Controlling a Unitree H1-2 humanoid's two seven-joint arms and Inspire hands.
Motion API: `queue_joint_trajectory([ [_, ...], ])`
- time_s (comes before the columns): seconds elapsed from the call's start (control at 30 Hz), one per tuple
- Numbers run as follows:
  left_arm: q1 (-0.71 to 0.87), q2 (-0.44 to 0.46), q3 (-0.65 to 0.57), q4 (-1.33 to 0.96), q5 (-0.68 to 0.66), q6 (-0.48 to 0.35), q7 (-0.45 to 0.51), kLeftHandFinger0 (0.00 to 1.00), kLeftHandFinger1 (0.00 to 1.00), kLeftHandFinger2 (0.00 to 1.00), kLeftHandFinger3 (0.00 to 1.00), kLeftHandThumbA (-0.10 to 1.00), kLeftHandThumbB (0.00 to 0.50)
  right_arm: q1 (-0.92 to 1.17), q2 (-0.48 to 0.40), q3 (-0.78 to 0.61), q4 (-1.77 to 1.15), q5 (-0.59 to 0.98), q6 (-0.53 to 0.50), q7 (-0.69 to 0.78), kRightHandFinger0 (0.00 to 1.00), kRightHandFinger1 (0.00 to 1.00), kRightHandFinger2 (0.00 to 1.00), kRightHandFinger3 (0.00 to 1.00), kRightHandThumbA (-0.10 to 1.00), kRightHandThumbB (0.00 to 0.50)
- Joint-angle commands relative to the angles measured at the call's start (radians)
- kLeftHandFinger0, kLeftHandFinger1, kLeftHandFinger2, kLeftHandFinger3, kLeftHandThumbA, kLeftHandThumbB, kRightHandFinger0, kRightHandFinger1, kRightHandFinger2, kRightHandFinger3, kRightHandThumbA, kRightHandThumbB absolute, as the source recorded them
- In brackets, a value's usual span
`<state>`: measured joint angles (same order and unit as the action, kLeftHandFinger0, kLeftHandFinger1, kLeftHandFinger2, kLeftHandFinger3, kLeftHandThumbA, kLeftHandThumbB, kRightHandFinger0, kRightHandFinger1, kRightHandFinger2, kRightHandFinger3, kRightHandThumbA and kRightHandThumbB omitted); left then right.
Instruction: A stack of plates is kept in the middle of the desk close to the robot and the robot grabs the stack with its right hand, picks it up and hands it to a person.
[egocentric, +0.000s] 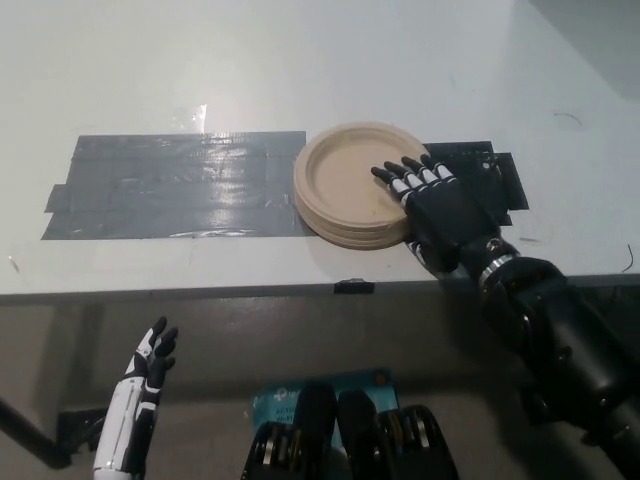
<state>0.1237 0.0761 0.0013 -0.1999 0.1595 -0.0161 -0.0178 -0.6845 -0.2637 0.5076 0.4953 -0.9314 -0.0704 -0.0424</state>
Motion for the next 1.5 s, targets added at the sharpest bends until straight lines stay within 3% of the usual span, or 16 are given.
queue_joint_trajectory([
  [0.0, -0.016, 0.005, 0.001, -0.034, -0.012, -0.005, -0.001, 1.00, 1.00, 1.00, 1.00, 1.00, 0.000, -0.069, 0.023, 0.029, 0.037, -0.036, -0.058, -0.105, 1.00, 1.00, 1.00, 1.00, 0.87, 0.500],
  [0.27, -0.025, 0.006, 0.002, -0.031, -0.013, -0.007, -0.003, 1.00, 1.00, 1.00, 1.00, 1.00, 0.000, -0.159, 0.045, 0.096, 0.263, -0.046, -0.171, -0.232, 1.00, 1.00, 1.00, 1.00, 0.57, 0.500],
  [0.3, -0.025, 0.006, 0.001, -0.035, -0.014, -0.001, -0.004, 1.00, 1.00, 1.00, 1.00, 1.00, 0.000, -0.197, 0.058, 0.150, 0.385, -0.115, -0.164, -0.368, 0.86, 0.88, 0.97, 1.00, 0.24, 0.423],
  [0.33, -0.028, 0.006, 0.001, -0.039, -0.014, 0.004, -0.005, 1.00, 1.00, 1.00, 1.00, 1.00, 0.000, -0.225, 0.075, 0.199, 0.504, -0.177, -0.126, -0.520, 0.07, 0.12, 0.34, 0.54, -0.08, 0.323],
  [0.4, -0.032, 0.006, 0.002, -0.041, -0.015, 0.005, -0.006, 1.00, 1.00, 1.00, 1.00, 1.00, 0.000, -0.239, 0.085, 0.225, 0.569, -0.193, -0.104, -0.598, 0.01, 0.04, 0.31, 0.45, -0.10, 0.318],
  [0.53, -0.042, 0.009, 0.005, -0.037, -0.018, 0.007, -0.007, 1.00, 1.00, 1.00, 1.00, 1.00, 0.000, -0.250, 0.085, 0.239, 0.612, -0.179, -0.127, -0.651, 0.00, 0.01, 0.30, 0.44, -0.10, 0.308],
  [0.57, -0.050, 0.011, 0.006, -0.036, -0.020, 0.011, -0.010, 1.00, 1.00, 1.00, 1.00, 1.00, 0.000, -0.249, 0.083, 0.230, 0.617, -0.162, -0.154, -0.697, 0.00, 0.04, 0.42, 0.31, -0.10, 0.279],
  [0.6, -0.054, 0.013, 0.005, -0.036, -0.021, 0.014, -0.012, 1.00, 1.00, 1.00, 1.00, 1.00, 0.000, -0.247, 0.080, 0.223, 0.614, -0.149, -0.172, -0.727, 0.00, 0.05, 0.48, 0.29, -0.10, 0.277],
  [0.67, -0.042, 0.010, 0.000, -0.029, -0.023, 0.004, -0.014, 1.00, 1.00, 1.00, 1.00, 1.00, 0.000, -0.231, 0.070, 0.218, 0.592, -0.135, -0.196, -0.753, 0.00, 0.02, 0.51, 0.38, -0.10, 0.281],
  [0.87, -0.033, 0.011, -0.003, -0.029, -0.019, -0.002, -0.013, 1.00, 1.00, 1.00, 1.00, 1.00, 0.000, -0.218, 0.041, 0.212, 0.514, -0.138, -0.202, -0.856, 0.00, 0.00, 0.46, 0.32, -0.10, 0.284],
  [1.03, -0.032, 0.009, 0.000, -0.039, -0.021, 0.017, -0.013, 1.00, 1.00, 1.00, 1.00, 1.00, 0.000, -0.206, -0.001, 0.170, 0.376, -0.124, -0.218, -0.882, 0.00, 0.00, 0.36, 0.52, -0.10, 0.280],
  [1.07, -0.033, 0.009, 0.000, -0.039, -0.022, 0.017, -0.014, 1.00, 1.00, 1.00, 1.00, 1.00, 0.000, -0.197, -0.020, 0.155, 0.308, -0.122, -0.210, -0.863, 0.00, 0.08, 0.47, 0.51, -0.10, 0.241],
  [1.17, -0.036, 0.013, 0.000, -0.039, -0.022, 0.018, -0.017, 1.00, 1.00, 1.00, 1.00, 1.00, 0.000, -0.174, -0.063, 0.113, 0.141, -0.124, -0.189, -0.828, 0.00, 0.02, 0.46, 0.25, -0.10, 0.257],
  [1.27, -0.045, 0.018, 0.002, -0.031, -0.025, 0.011, -0.018, 1.00, 1.00, 1.00, 1.00, 1.00, 0.000, -0.149, -0.099, 0.052, -0.039, -0.095, -0.203, -0.782, 0.00, 0.03, 0.61, 0.08, -0.10, 0.255],
  [1.37, -0.048, 0.019, 0.003, -0.031, -0.026, 0.014, -0.017, 1.00, 1.00, 1.00, 1.00, 1.00, 0.000, -0.135, -0.120, 0.016, -0.155, -0.093, -0.185, -0.726, 0.00, 0.07, 0.70, 0.08, -0.10, 0.243],
  [1.47, -0.039, 0.020, 0.000, -0.032, -0.016, 0.007, -0.015, 1.00, 1.00, 1.00, 1.00, 1.00, 0.000, -0.117, -0.132, -0.006, -0.236, -0.091, -0.186, -0.700, 0.00, 0.05, 0.62, 0.14, -0.10, 0.227],
])
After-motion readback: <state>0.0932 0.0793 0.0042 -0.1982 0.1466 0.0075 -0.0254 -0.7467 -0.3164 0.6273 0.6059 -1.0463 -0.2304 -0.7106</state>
